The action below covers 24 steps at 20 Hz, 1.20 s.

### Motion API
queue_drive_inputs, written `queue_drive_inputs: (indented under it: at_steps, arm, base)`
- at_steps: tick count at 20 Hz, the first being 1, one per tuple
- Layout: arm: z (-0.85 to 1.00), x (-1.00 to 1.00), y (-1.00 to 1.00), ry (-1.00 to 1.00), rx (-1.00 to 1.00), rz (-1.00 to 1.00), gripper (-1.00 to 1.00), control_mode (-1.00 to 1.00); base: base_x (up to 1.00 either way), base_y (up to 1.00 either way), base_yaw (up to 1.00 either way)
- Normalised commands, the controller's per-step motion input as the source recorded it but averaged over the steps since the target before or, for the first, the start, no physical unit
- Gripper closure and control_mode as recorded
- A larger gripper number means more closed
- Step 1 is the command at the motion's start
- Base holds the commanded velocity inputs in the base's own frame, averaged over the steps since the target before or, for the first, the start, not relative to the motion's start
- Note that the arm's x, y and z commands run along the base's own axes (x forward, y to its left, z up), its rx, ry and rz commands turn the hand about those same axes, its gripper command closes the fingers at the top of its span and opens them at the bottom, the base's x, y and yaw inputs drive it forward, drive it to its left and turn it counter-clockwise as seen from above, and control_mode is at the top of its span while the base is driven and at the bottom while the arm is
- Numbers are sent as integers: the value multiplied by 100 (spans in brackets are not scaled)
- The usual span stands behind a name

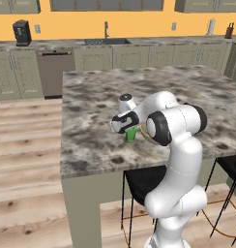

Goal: Place the cup inside the bowl on the dining table and move the bowl to any counter.

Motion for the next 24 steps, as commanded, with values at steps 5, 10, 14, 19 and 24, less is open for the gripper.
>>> queue_drive_inputs:
  at_steps: [5,10,14,19,24]
  arm:
    - [0,0,0,0,0,0,100,-100]
    - [0,0,0,0,0,0,100,-100]
    - [8,0,0,0,0,2,100,-100]
    - [31,-1,1,0,0,2,100,-100]
    - [46,-5,4,0,-3,1,100,-100]
  base:
    - [0,0,0]
    - [0,0,0]
    - [0,0,0]
    - [0,0,0]
    - [0,0,0]
